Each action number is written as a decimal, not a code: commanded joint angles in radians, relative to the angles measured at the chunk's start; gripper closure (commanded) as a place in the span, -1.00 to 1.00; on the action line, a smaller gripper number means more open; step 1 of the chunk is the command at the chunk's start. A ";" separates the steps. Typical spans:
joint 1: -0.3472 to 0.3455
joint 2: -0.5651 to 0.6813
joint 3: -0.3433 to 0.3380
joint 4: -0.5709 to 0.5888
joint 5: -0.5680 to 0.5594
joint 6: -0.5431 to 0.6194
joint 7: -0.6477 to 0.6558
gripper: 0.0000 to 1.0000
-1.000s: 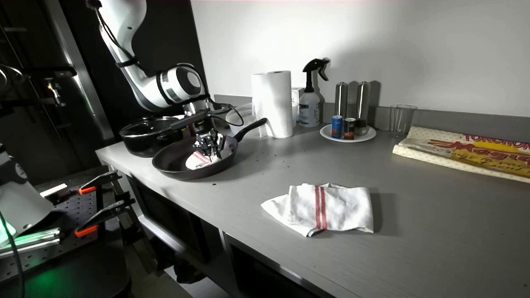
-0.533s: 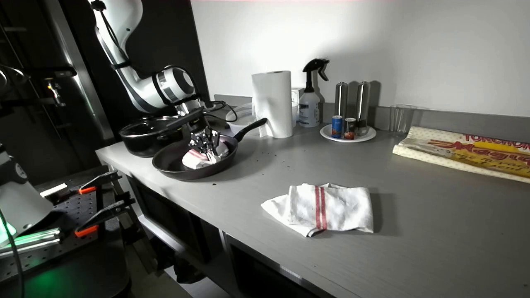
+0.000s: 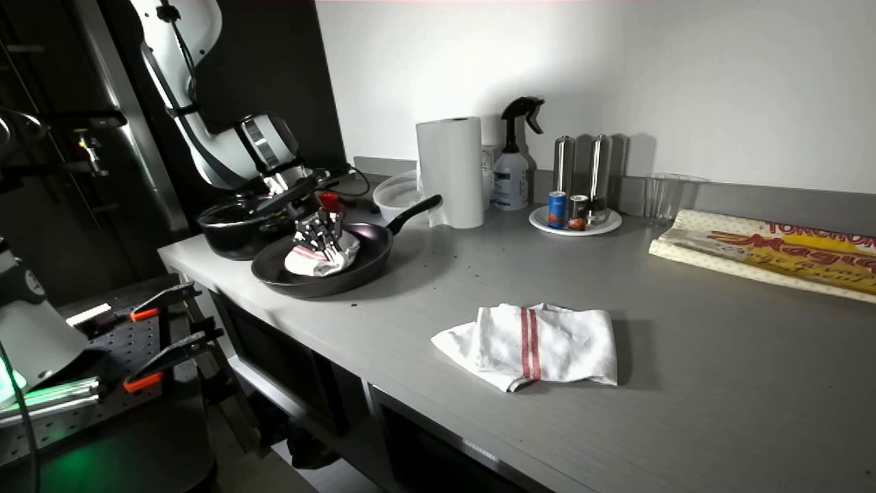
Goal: Use the towel to wipe the pan
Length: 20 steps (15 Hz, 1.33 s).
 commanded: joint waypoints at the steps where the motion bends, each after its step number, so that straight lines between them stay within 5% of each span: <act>1: 0.007 0.037 0.066 -0.046 -0.039 0.030 0.061 0.93; 4: -0.003 0.013 0.094 -0.071 -0.043 0.026 0.051 0.93; 5: -0.013 -0.022 0.087 -0.044 -0.033 -0.015 0.015 0.71; 11: -0.011 -0.028 0.096 -0.056 -0.032 -0.014 0.015 0.71; 12: -0.011 -0.028 0.096 -0.056 -0.032 -0.014 0.015 0.93; 20: -0.067 -0.030 0.105 -0.086 -0.041 0.063 -0.077 0.93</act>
